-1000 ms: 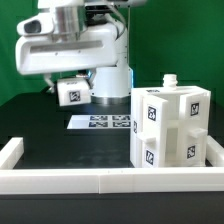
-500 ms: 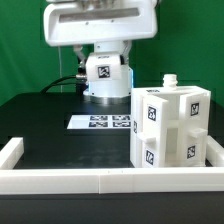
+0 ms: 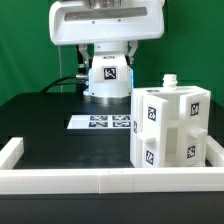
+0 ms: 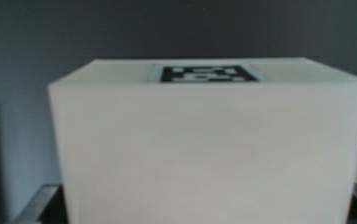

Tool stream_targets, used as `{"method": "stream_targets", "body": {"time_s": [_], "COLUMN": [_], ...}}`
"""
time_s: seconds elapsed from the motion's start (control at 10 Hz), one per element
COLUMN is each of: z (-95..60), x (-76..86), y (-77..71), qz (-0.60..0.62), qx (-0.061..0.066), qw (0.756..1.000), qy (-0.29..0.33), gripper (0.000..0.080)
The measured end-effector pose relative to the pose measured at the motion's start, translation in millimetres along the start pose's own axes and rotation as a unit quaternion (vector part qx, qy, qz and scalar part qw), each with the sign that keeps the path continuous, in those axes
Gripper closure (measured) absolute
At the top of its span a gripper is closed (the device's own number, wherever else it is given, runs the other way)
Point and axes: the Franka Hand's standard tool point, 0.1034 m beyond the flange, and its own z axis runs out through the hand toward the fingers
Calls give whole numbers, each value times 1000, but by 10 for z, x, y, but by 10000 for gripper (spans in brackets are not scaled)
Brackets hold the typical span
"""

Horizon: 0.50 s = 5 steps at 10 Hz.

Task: Assemble cabinet

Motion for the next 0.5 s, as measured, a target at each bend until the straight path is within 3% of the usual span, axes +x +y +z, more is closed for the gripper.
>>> {"method": "stream_targets", "body": {"time_s": [0.1, 0.3, 0.5], "z": [-11, -92, -139], "x": [3, 87, 220], "y": [-63, -468, -774], "qz": [13, 58, 70], "qx": [-3, -7, -9], "qw": [1000, 998, 997], "qy": [0, 5, 15], "gripper": [233, 233, 233]}}
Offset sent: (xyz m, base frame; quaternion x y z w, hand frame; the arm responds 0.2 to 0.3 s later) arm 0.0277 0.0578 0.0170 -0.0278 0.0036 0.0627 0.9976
